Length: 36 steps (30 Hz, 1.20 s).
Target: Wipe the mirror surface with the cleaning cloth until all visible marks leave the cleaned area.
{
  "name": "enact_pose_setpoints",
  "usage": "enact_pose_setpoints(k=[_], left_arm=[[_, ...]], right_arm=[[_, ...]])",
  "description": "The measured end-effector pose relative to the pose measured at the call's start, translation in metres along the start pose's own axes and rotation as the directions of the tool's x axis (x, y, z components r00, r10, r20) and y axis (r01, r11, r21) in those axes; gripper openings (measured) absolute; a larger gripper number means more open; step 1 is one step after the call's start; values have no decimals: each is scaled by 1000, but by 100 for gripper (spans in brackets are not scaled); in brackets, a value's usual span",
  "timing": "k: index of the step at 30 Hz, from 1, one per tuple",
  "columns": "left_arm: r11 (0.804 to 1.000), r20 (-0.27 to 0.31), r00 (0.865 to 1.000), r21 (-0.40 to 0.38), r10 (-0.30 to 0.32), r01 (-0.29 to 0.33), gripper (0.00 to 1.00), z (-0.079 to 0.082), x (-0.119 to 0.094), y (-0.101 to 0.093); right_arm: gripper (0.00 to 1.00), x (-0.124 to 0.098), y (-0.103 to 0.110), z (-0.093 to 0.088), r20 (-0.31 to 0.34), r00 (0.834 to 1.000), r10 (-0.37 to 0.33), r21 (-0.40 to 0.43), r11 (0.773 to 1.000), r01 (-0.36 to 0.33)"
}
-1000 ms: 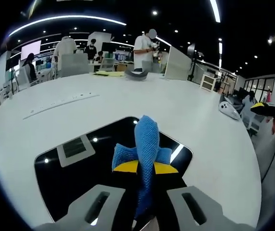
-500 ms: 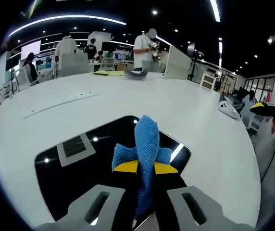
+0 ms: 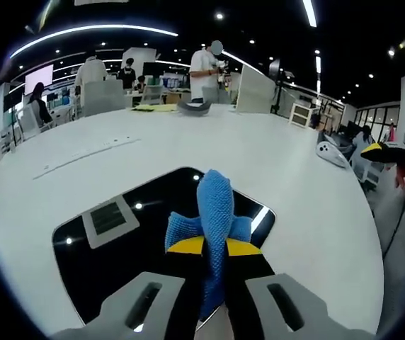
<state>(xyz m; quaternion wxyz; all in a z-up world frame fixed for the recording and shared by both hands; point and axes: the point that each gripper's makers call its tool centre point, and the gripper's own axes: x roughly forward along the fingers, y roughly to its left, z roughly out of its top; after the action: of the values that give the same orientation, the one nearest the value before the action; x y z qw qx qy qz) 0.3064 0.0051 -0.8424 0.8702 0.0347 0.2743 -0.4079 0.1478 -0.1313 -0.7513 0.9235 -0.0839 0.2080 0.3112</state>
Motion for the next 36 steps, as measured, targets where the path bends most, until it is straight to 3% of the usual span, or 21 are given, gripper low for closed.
enact_pose_setpoints(k=[20,36], left_arm=[[998,-15,998,27,-61,62,6,-8,-15,4],[997,-15,998,45,-63,63,5,-11,-25,10]], right_arm=[[85,0,-2,-2,-10,1000,-12,-10,1000,12],[85,0,-2,-4,-12,1000,-13,-11,1000,13]])
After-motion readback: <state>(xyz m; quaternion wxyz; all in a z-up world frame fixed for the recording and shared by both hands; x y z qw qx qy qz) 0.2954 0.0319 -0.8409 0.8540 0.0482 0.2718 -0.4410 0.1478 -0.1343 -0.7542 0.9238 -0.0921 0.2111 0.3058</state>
